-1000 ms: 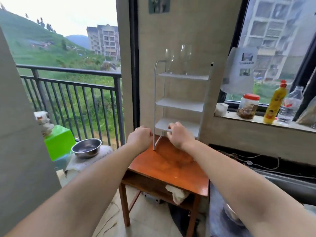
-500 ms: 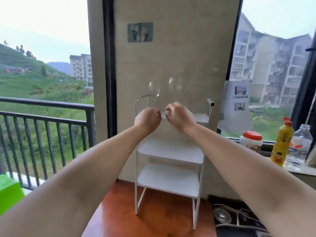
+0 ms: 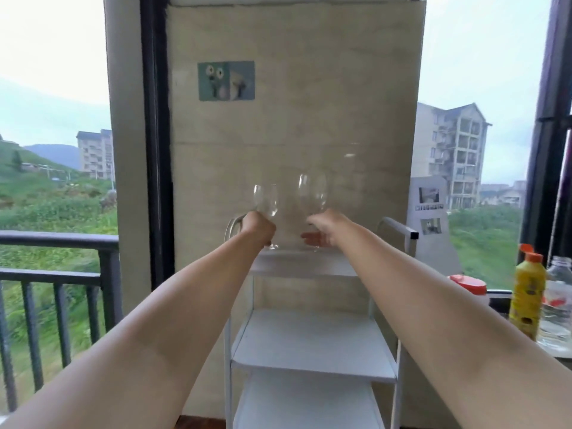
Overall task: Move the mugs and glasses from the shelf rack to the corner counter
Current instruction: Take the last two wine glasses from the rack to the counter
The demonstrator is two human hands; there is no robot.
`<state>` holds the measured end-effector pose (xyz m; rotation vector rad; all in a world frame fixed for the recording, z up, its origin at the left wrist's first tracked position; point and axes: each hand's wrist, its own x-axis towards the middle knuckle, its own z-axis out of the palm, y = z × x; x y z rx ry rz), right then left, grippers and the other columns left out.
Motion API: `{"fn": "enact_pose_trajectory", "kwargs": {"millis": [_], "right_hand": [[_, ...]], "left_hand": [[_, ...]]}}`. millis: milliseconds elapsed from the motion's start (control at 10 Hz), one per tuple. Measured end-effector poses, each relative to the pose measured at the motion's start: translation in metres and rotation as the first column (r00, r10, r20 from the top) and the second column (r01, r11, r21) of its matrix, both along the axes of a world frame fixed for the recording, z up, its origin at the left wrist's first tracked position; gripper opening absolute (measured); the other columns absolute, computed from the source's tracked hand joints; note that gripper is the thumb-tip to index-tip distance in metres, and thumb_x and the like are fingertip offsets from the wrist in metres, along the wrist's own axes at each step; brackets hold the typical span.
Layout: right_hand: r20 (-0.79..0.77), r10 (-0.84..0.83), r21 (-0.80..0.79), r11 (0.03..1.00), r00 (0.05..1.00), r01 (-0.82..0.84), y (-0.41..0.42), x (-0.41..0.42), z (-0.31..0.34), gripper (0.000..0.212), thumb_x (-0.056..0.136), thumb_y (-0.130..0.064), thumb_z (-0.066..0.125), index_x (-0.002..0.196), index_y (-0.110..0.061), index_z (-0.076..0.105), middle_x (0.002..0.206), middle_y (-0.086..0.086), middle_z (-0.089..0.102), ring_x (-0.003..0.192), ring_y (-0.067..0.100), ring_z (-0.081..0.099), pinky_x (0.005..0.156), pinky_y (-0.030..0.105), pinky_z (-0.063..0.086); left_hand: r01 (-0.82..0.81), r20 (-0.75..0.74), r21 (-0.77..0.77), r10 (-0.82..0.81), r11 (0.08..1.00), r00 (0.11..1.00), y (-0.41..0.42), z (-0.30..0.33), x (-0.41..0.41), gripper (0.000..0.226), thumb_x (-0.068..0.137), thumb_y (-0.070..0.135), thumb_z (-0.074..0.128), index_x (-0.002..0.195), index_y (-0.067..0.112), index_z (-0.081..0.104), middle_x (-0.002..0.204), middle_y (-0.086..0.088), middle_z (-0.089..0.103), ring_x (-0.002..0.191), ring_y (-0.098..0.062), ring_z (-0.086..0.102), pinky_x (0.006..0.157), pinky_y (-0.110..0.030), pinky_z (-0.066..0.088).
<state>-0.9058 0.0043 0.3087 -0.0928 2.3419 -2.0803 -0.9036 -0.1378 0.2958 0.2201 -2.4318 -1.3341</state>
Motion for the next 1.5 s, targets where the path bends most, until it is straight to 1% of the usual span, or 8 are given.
{"fn": "enact_pose_trajectory", "kwargs": {"millis": [100,300,400,600,800,900,1200,1500], "right_hand": [[0.023,-0.019,0.020,1.000,1.000,0.018,-0.008,-0.011,-0.005,0.022,0.098,-0.008,0.042,0.077,-0.011,0.041,0.052,0.008,0.060,0.023,0.009,0.052,0.026,0.016,0.041],[-0.049,-0.072,-0.026,0.997,0.996,0.071,-0.010,-0.017,-0.012,0.024,0.101,-0.021,0.041,0.078,-0.015,0.045,0.073,0.004,0.048,0.043,0.011,0.057,0.030,0.016,0.044],[-0.084,-0.098,-0.065,0.994,0.992,0.093,-0.006,-0.009,-0.010,0.022,0.102,-0.023,0.039,0.085,-0.012,0.047,0.072,0.002,0.049,0.053,0.011,0.053,0.031,0.016,0.042],[-0.167,-0.098,-0.015,0.995,0.981,0.097,0.011,0.029,0.005,0.035,0.100,-0.023,0.037,0.069,-0.012,0.048,0.065,0.001,0.052,0.038,0.008,0.051,0.029,0.010,0.035],[-0.191,0.015,-0.026,0.999,0.981,-0.021,0.012,0.092,-0.013,0.034,0.100,-0.025,0.040,0.069,-0.016,0.051,0.067,-0.001,0.055,0.049,0.010,0.045,0.036,0.017,0.034],[-0.165,0.064,-0.069,0.995,0.984,-0.076,0.006,0.124,-0.034,0.035,0.100,-0.024,0.040,0.068,-0.014,0.050,0.068,0.000,0.054,0.047,0.010,0.041,0.032,0.014,0.030],[-0.067,0.185,-0.100,0.976,0.980,-0.191,0.012,0.213,-0.101,0.031,0.103,-0.023,0.039,0.075,-0.014,0.049,0.071,0.001,0.052,0.049,0.008,0.038,0.035,0.015,0.027],[0.178,-0.057,0.025,0.998,0.982,0.053,0.066,0.309,-0.228,0.028,0.102,-0.026,0.039,0.079,-0.015,0.051,0.074,0.000,0.054,0.051,0.009,0.041,0.037,0.017,0.033]], "left_hand": [[-0.028,0.025,0.070,0.026,0.997,0.999,0.000,-0.008,-0.010,0.033,0.091,0.003,0.046,0.120,-0.008,0.054,0.083,-0.014,0.059,0.057,-0.022,0.056,0.034,-0.020,0.038],[-0.068,0.041,0.188,0.062,0.980,0.997,-0.008,-0.020,-0.036,0.033,0.091,0.011,0.039,0.120,0.007,0.054,0.102,-0.007,0.064,0.107,-0.021,0.061,0.067,-0.028,0.045],[-0.015,-0.092,0.181,0.032,0.983,0.995,-0.001,-0.017,-0.013,0.026,0.090,0.006,0.043,0.105,-0.002,0.062,0.098,-0.015,0.071,0.093,-0.032,0.069,0.064,-0.028,0.040],[0.076,-0.242,0.235,-0.018,0.969,0.970,0.017,-0.001,0.047,0.013,0.093,0.004,0.042,0.090,0.003,0.055,0.086,-0.012,0.059,0.050,-0.014,0.048,0.025,-0.010,0.028],[0.049,-0.311,0.288,0.045,0.956,0.949,0.024,-0.020,0.117,0.024,0.093,0.006,0.043,0.075,0.009,0.059,0.064,0.002,0.055,0.049,-0.011,0.045,0.029,-0.010,0.031],[-0.011,-0.336,0.277,0.108,0.961,0.936,0.016,-0.047,0.145,0.026,0.095,0.007,0.042,0.080,0.007,0.062,0.069,0.001,0.060,0.052,-0.009,0.046,0.046,-0.018,0.040],[0.025,-0.209,0.359,0.054,0.933,0.977,-0.005,-0.111,0.214,0.029,0.097,0.013,0.046,0.071,0.016,0.059,0.074,0.001,0.062,0.049,-0.010,0.041,0.035,-0.011,0.034],[0.039,0.124,0.202,-0.065,0.979,0.990,0.030,-0.227,0.303,0.026,0.095,0.012,0.046,0.077,0.007,0.064,0.064,0.003,0.059,0.034,-0.004,0.049,0.038,-0.014,0.040]]}}
